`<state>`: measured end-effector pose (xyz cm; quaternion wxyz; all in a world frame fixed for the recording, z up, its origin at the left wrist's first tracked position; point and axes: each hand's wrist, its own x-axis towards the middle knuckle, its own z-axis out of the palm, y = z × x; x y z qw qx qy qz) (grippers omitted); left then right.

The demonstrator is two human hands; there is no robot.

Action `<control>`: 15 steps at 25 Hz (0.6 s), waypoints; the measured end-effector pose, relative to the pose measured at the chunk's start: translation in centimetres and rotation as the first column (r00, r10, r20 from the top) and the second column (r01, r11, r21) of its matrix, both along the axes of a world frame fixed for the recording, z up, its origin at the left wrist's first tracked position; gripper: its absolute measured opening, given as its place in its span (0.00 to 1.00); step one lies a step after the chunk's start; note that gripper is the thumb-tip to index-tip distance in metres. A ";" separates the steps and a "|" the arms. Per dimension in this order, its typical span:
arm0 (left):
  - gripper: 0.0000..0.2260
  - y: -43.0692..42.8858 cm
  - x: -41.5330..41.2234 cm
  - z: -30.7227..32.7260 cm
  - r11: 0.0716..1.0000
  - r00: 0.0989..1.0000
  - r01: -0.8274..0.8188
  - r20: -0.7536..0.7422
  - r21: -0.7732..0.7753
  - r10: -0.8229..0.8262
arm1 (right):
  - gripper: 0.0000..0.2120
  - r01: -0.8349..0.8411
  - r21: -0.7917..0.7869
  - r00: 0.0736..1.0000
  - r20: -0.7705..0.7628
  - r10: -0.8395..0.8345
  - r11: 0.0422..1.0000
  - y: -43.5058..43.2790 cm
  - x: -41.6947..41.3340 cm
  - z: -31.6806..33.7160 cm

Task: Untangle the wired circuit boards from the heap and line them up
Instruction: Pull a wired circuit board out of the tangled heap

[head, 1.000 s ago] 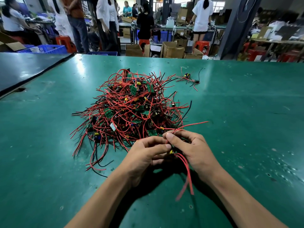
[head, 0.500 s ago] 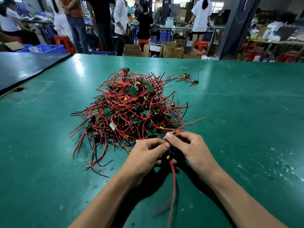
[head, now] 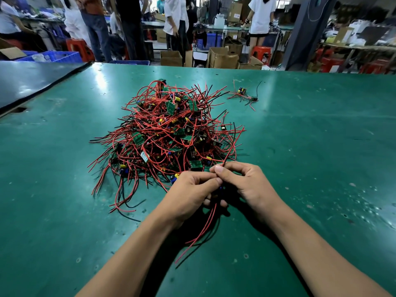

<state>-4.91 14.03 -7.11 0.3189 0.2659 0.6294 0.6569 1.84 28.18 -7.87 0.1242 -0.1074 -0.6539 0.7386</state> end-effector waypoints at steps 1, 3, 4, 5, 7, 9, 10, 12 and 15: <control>0.08 0.1 0.1 0.0 1.000 1.000 -0.010 0.011 0.007 0.010 | 0.10 0.020 0.001 1.000 0.004 -0.020 1.000 0.0 -0.1 -0.2; 0.09 0.3 0.3 0.0 1.000 0.999 -0.012 0.030 0.021 0.011 | 0.11 0.086 0.008 0.996 0.015 -0.086 0.996 0.0 -0.4 -0.5; 0.09 0.3 0.3 0.1 1.000 0.999 -0.005 0.033 0.024 0.004 | 0.11 0.131 0.025 0.991 0.014 -0.132 0.991 0.1 -0.6 -0.6; 0.09 0.3 0.4 0.1 1.000 0.999 0.004 0.034 0.025 -0.004 | 0.11 0.180 0.046 0.984 0.007 -0.180 0.983 0.2 -0.9 -0.7; 0.09 0.3 0.6 0.3 1.000 0.999 0.012 0.030 0.015 -0.013 | 0.10 0.264 0.066 0.964 -0.006 -0.264 0.962 0.4 -1.2 -0.6; 0.09 0.2 0.7 0.5 1.000 0.999 0.023 0.028 0.005 -0.023 | 0.10 0.320 0.020 0.947 -0.001 -0.320 0.947 0.4 -1.5 -0.4; 0.09 0.1 0.7 0.6 0.999 0.999 0.036 0.026 0.002 -0.036 | 0.10 0.342 -0.028 0.940 -0.002 -0.342 0.939 0.4 -1.6 -0.3; 0.09 0.0 0.7 0.7 0.998 0.998 0.066 0.008 -0.016 -0.066 | 0.09 0.379 -0.147 0.922 -0.023 -0.386 0.914 0.6 -1.8 -0.1; 0.09 0.0 0.6 0.8 0.994 0.996 0.081 -0.018 -0.070 -0.083 | 0.09 0.397 -0.260 0.906 -0.045 -0.422 0.880 0.8 -1.9 0.0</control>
